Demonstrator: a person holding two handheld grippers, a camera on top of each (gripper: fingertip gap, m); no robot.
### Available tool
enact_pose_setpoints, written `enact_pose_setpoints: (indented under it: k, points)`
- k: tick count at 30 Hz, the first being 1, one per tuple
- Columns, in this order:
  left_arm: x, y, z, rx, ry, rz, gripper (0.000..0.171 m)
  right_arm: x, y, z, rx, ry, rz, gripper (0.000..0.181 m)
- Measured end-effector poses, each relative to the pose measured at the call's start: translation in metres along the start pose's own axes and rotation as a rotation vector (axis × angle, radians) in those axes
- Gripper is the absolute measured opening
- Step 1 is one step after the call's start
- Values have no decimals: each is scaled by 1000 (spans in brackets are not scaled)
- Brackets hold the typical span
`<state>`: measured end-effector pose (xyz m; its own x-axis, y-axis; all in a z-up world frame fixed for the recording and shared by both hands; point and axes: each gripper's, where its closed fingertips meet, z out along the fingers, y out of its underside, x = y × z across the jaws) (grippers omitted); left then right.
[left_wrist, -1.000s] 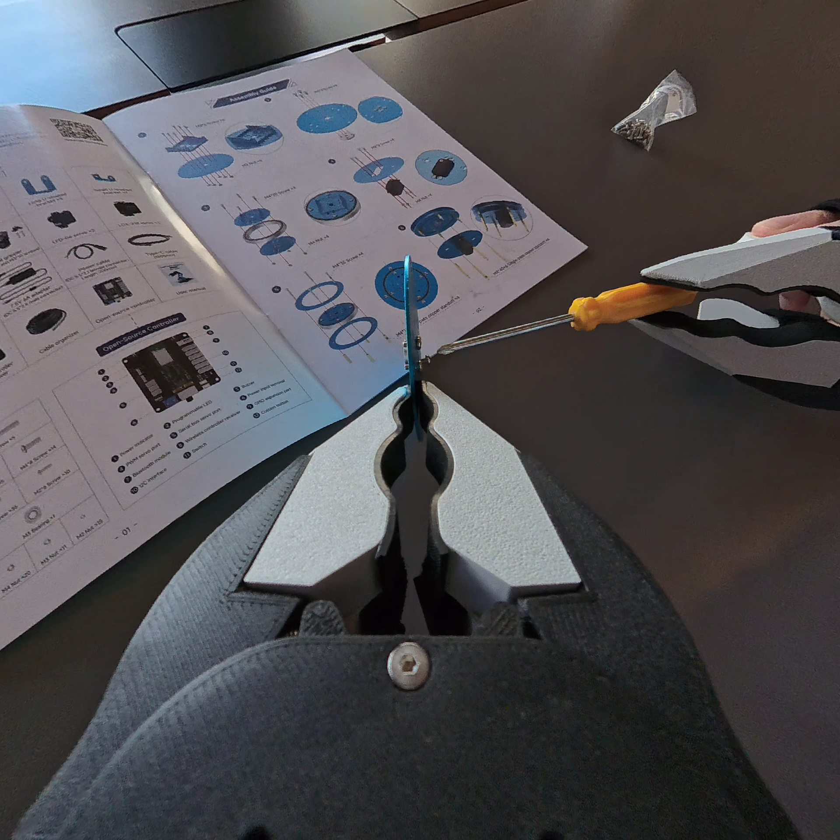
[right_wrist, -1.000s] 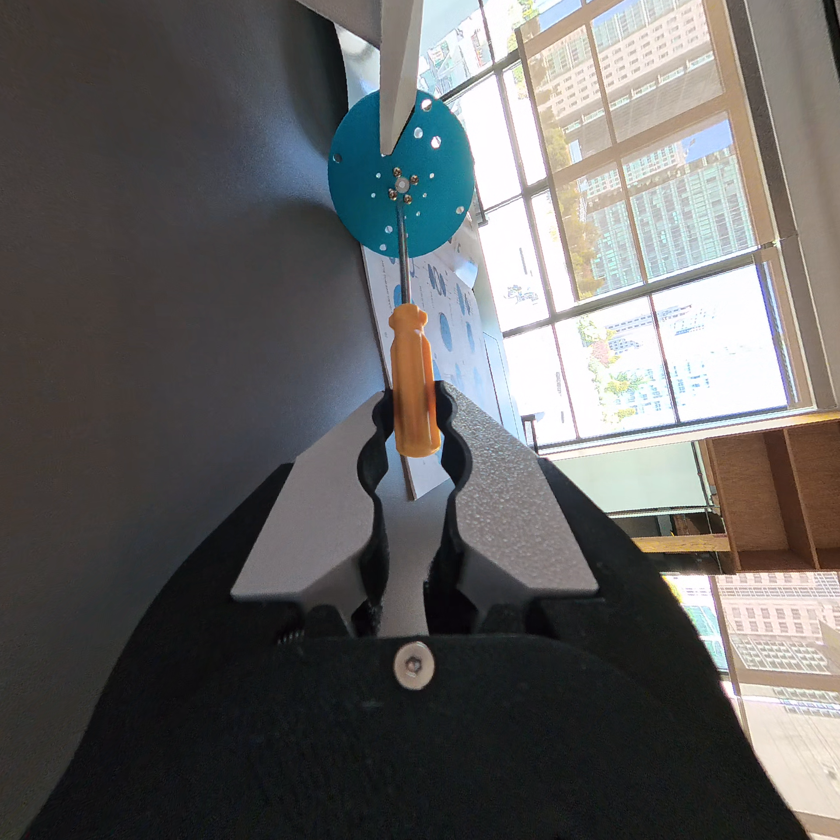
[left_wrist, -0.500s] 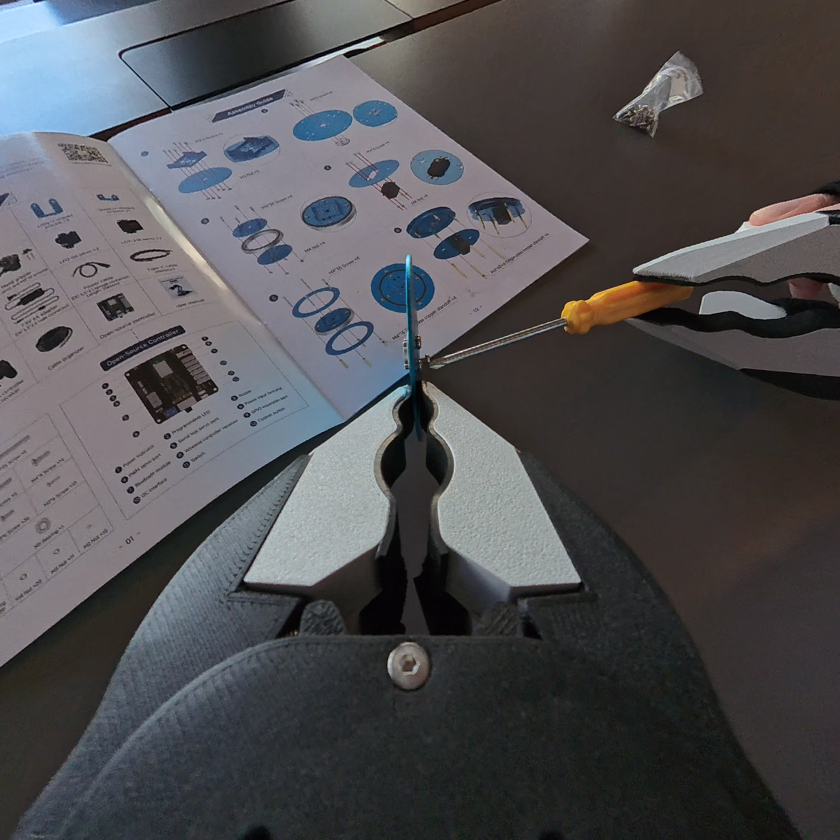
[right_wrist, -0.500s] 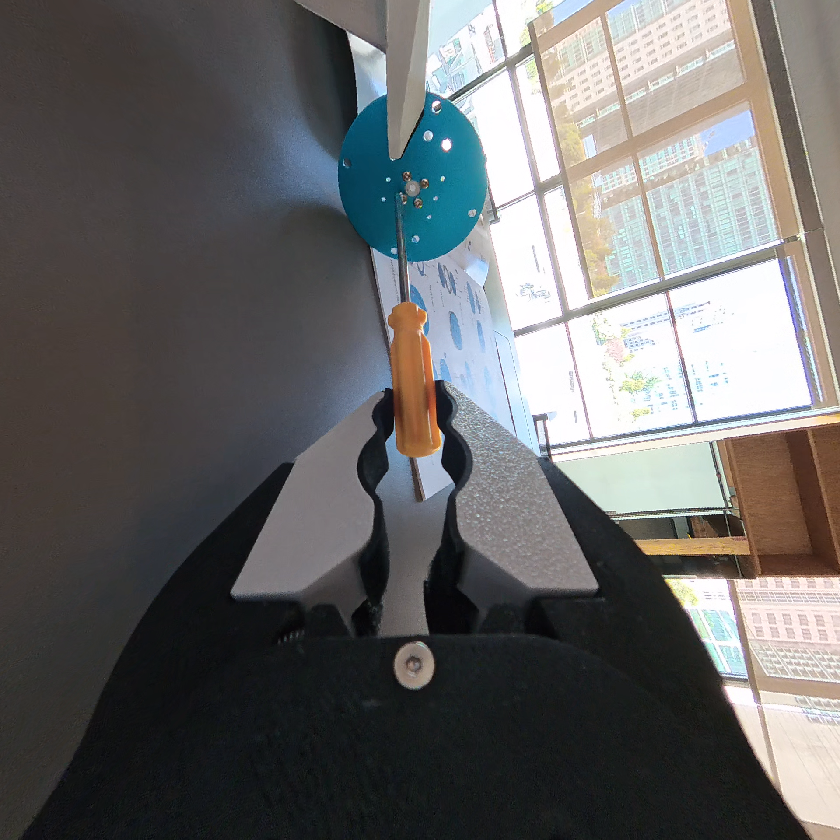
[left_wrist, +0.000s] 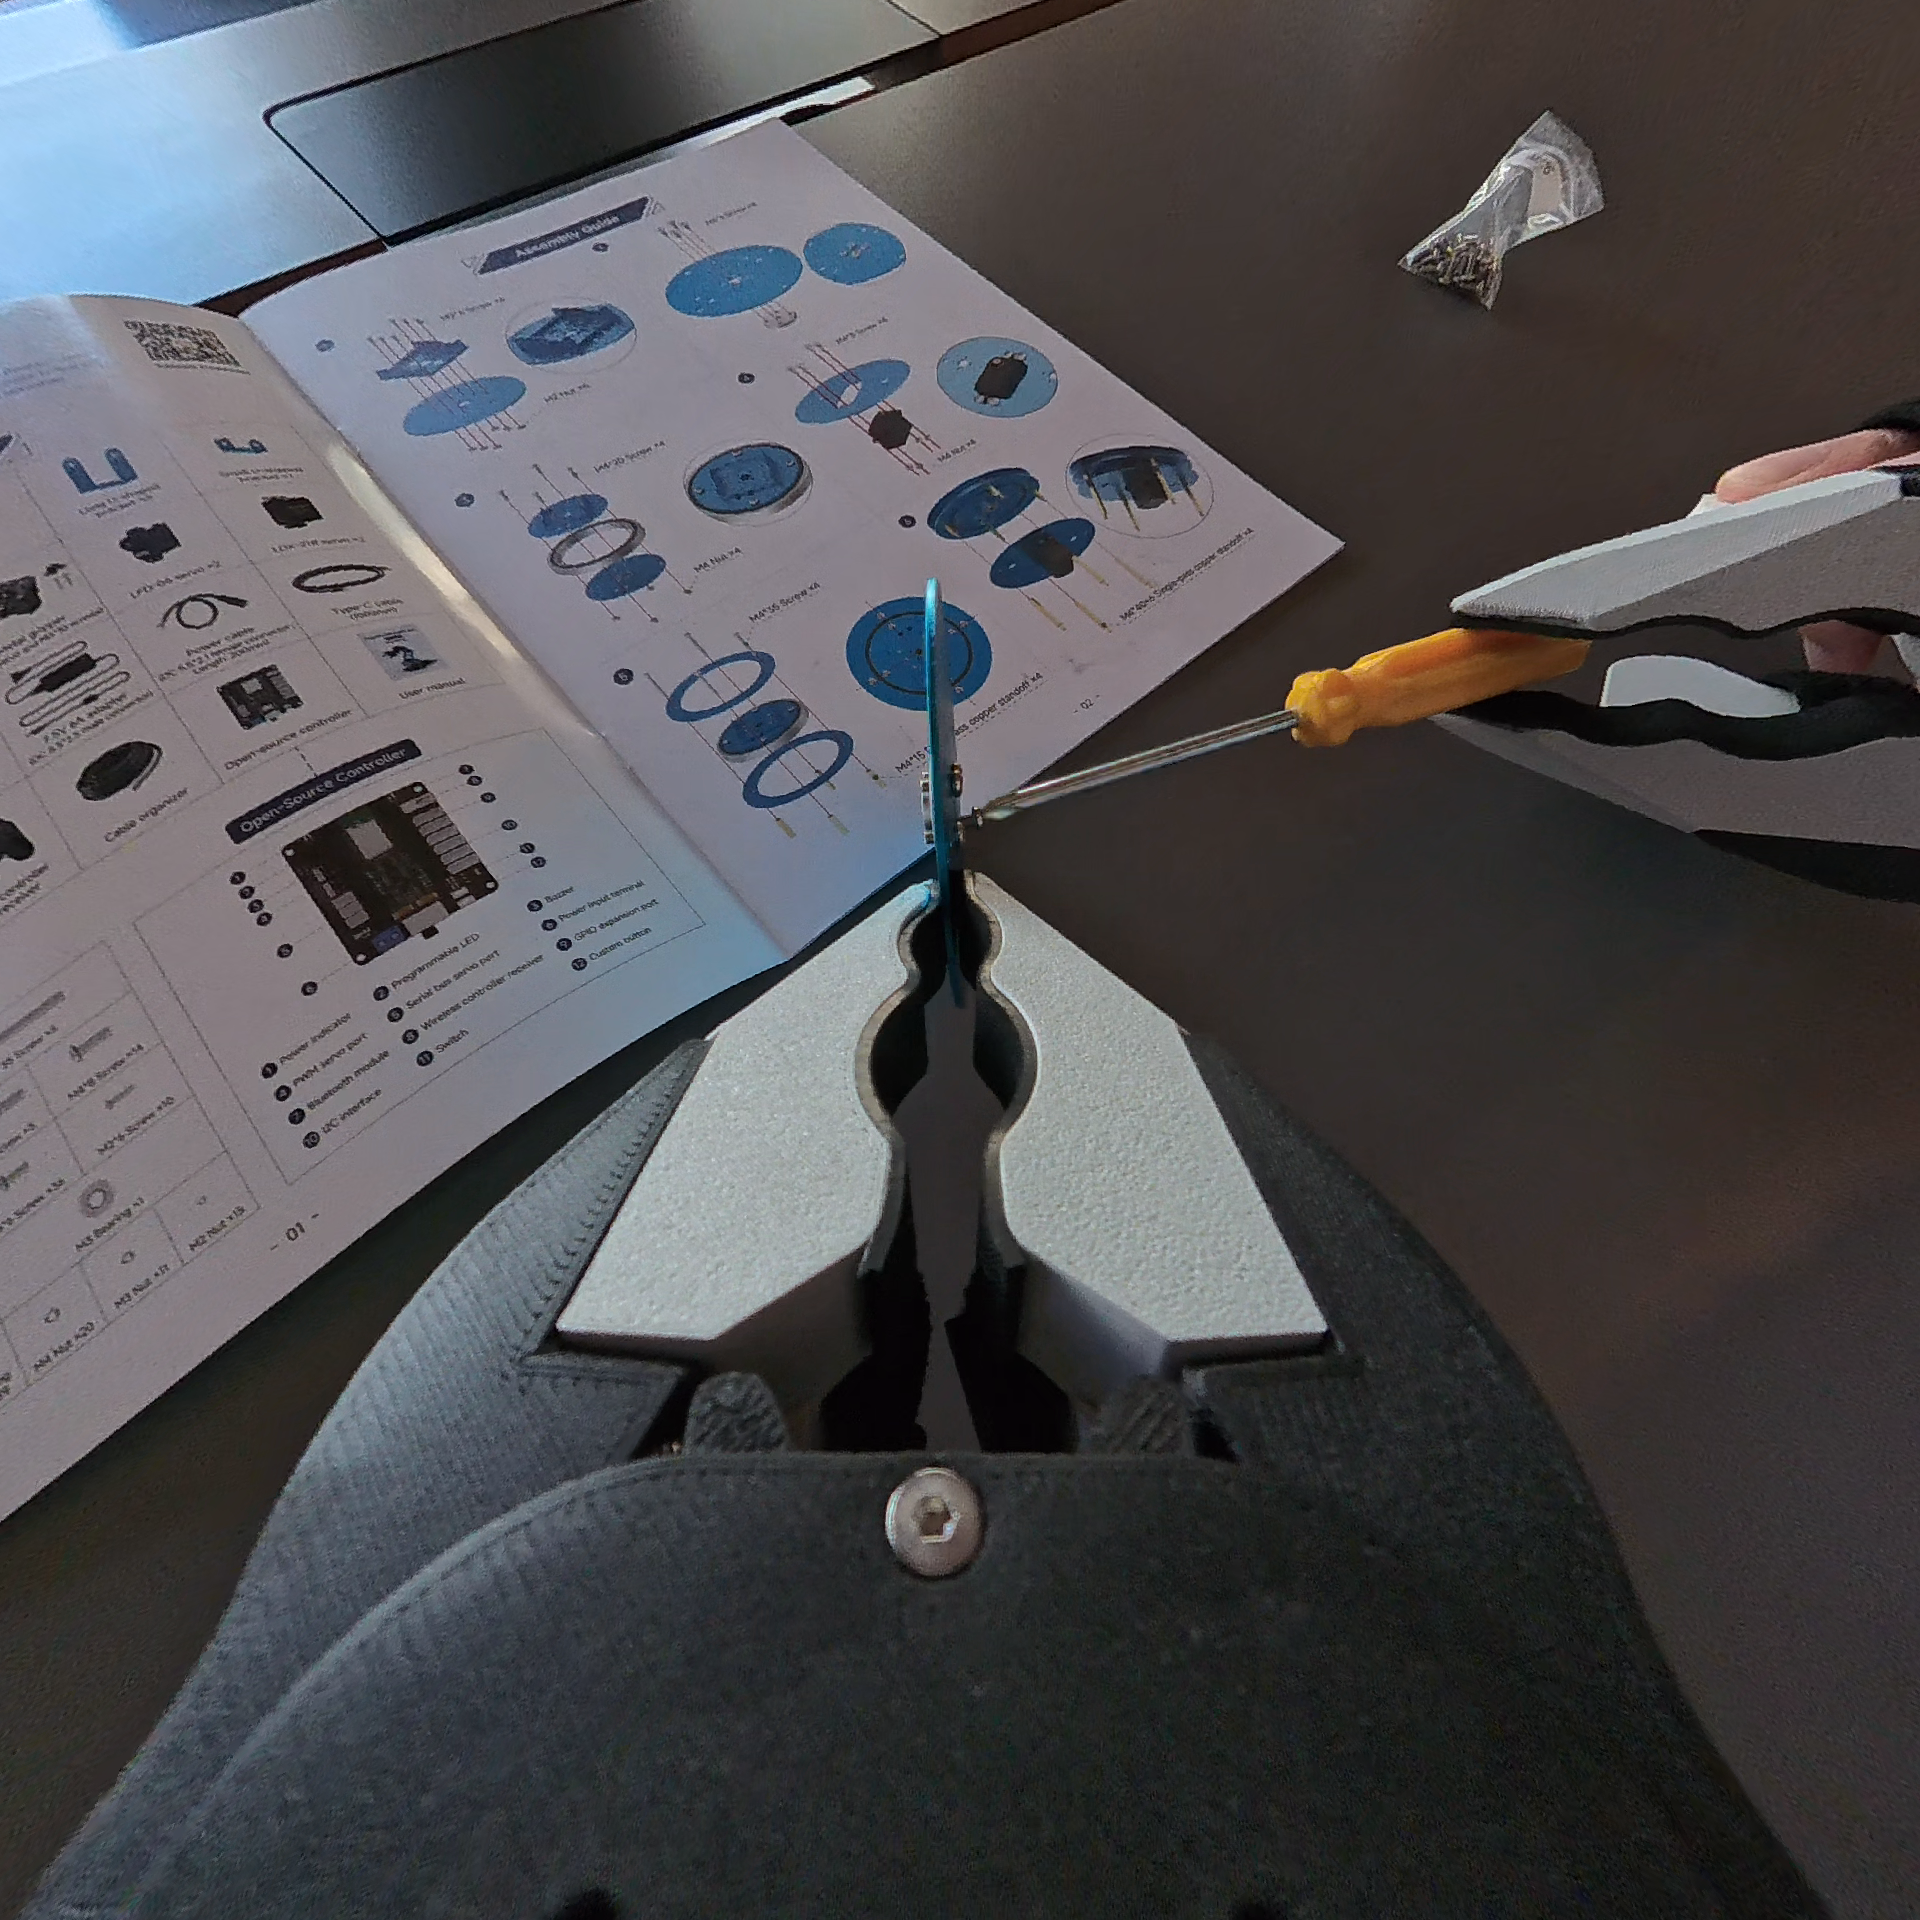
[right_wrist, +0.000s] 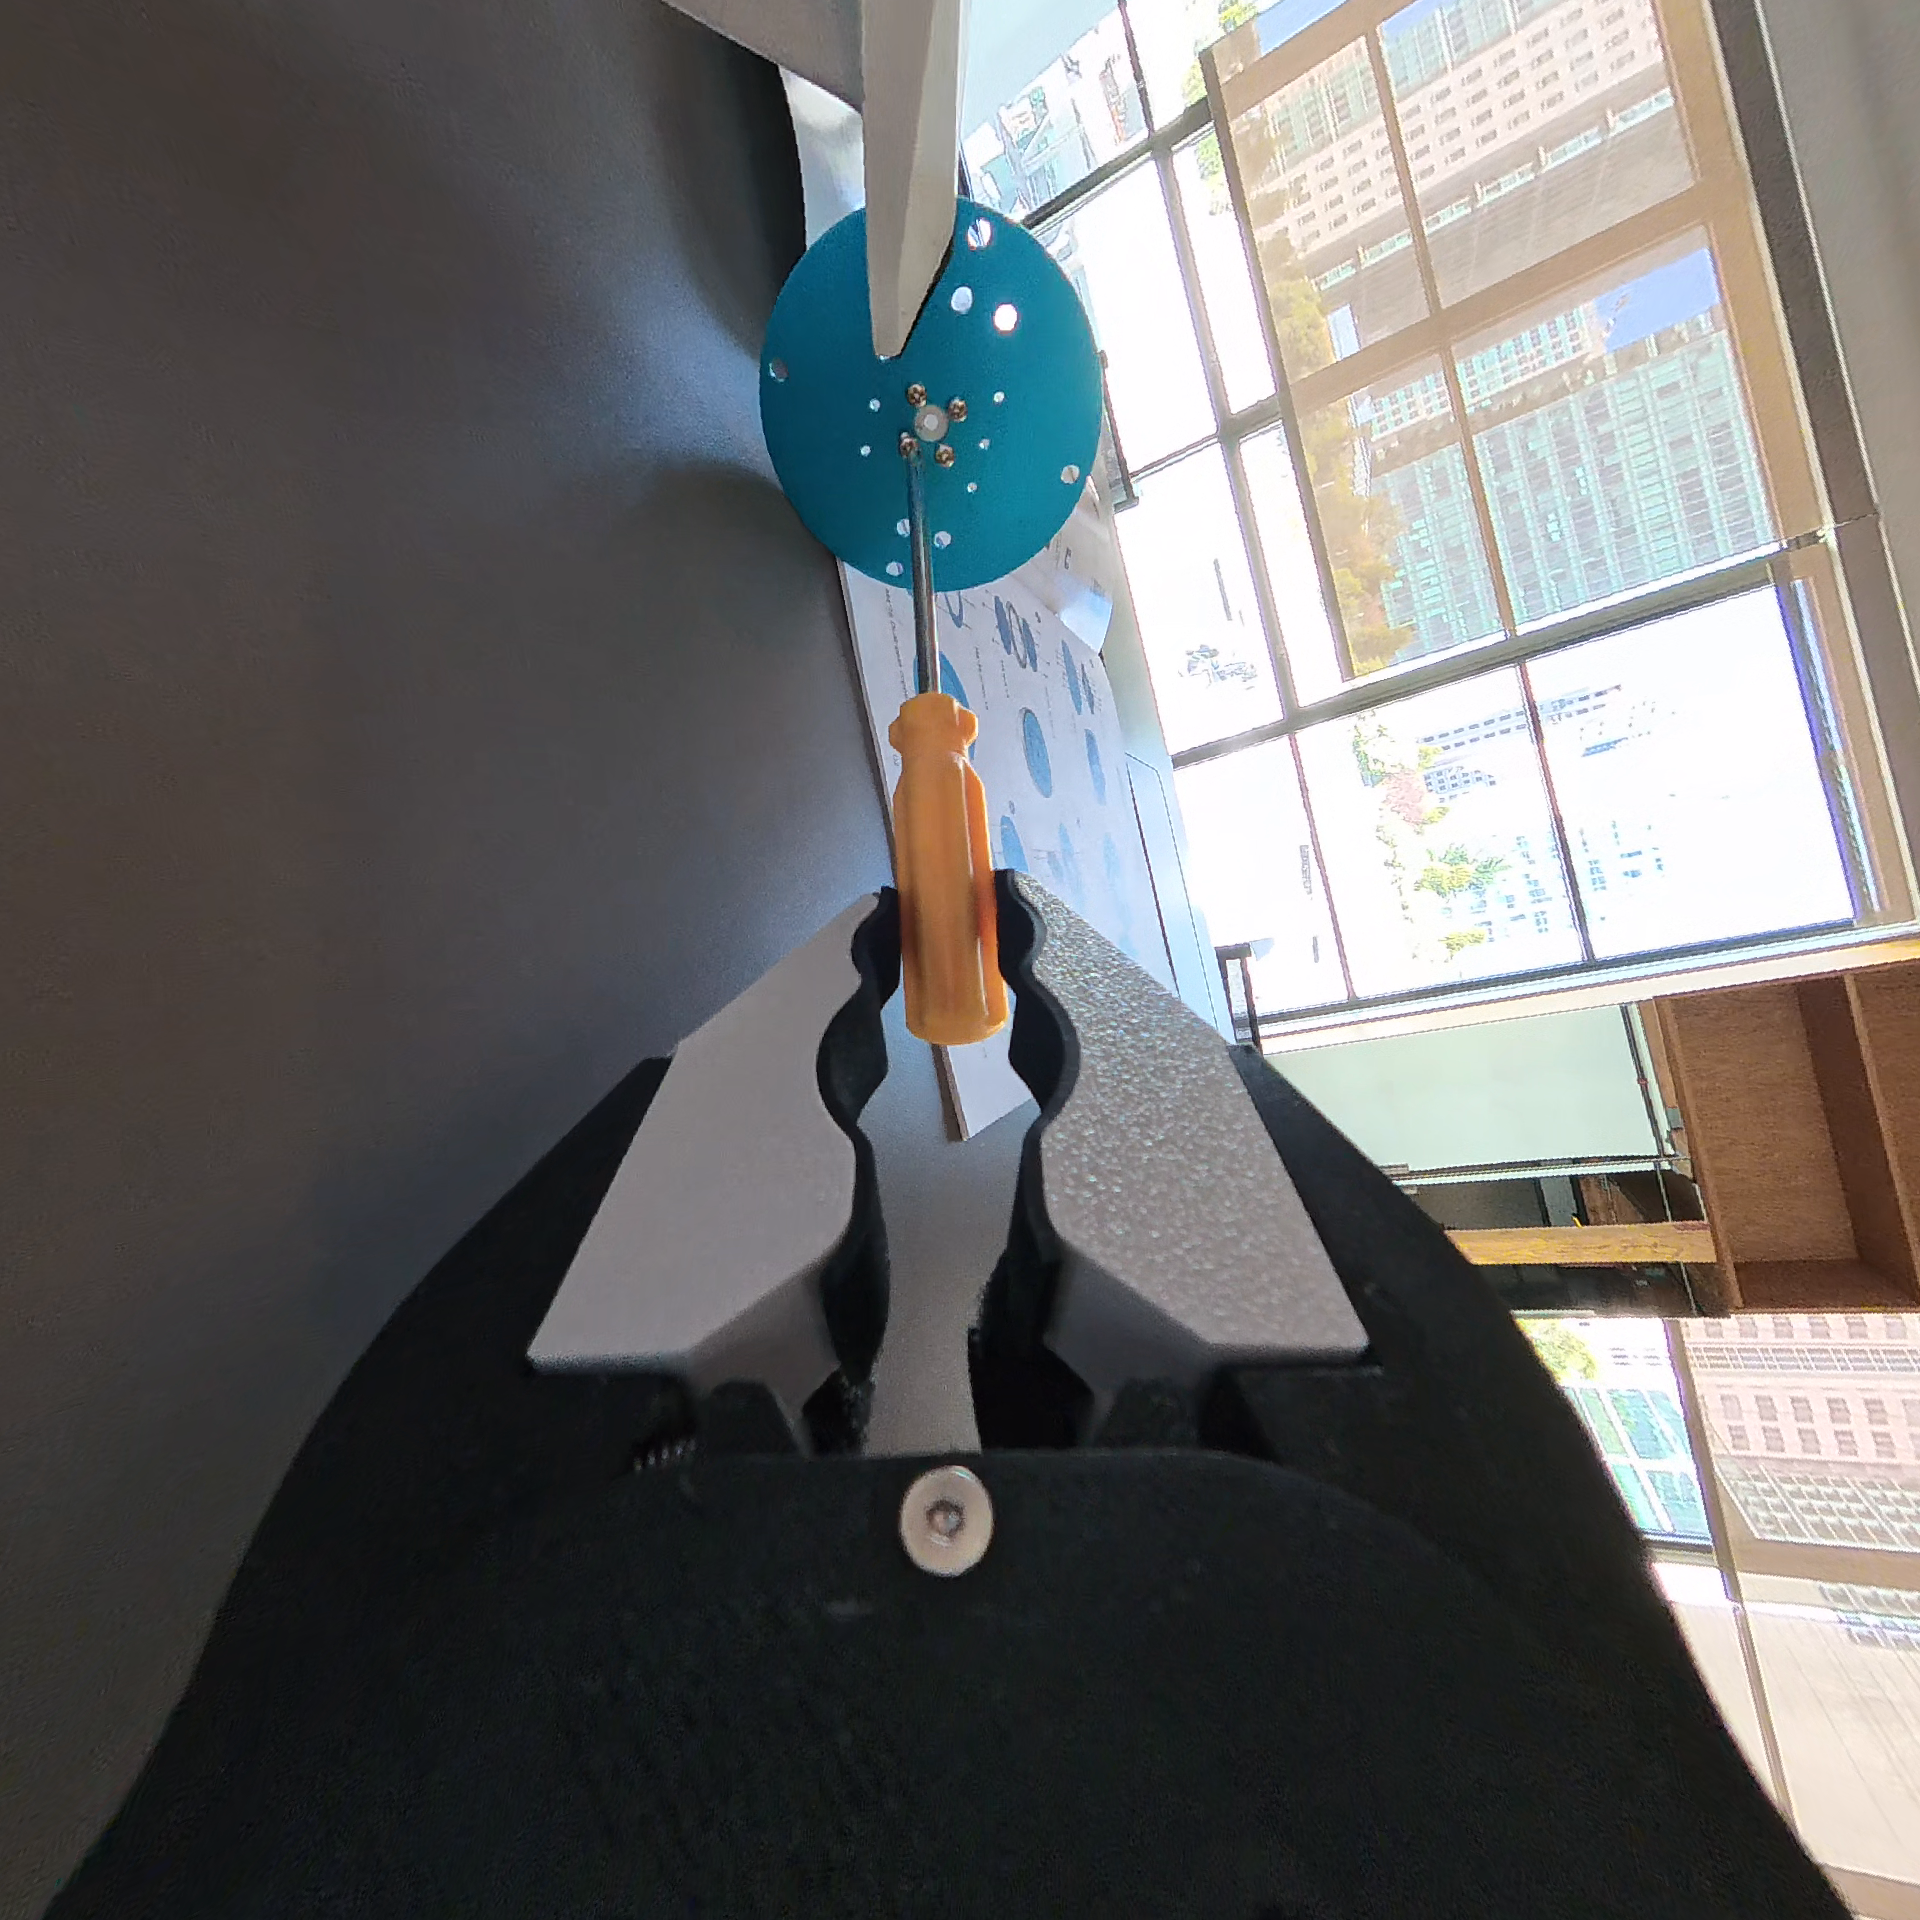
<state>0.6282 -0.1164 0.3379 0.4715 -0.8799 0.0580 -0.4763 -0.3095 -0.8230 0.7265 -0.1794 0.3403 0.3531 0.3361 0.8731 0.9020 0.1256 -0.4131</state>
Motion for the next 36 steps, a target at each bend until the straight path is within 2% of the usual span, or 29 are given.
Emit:
enact_pose_setpoints:
  k: [7,12,20,26,31,36]
  points:
    - [1,0,0,-3,-18,40,0,-2,2,1,-12,-14,10,17]
    - [2,0,0,-12,-51,93,0,-7,6,1,-50,-113,126,17]
    - [3,0,0,-37,-148,235,0,-7,-3,-4,-44,-165,207,17]
    - [2,0,-1,-48,-142,216,0,-6,-12,-9,10,-255,435,17]
    - [3,-1,0,-44,-120,191,0,-7,-15,-9,48,-417,786,17]
    - [6,-1,1,-43,-127,227,0,-3,-13,-10,89,-512,1021,17]
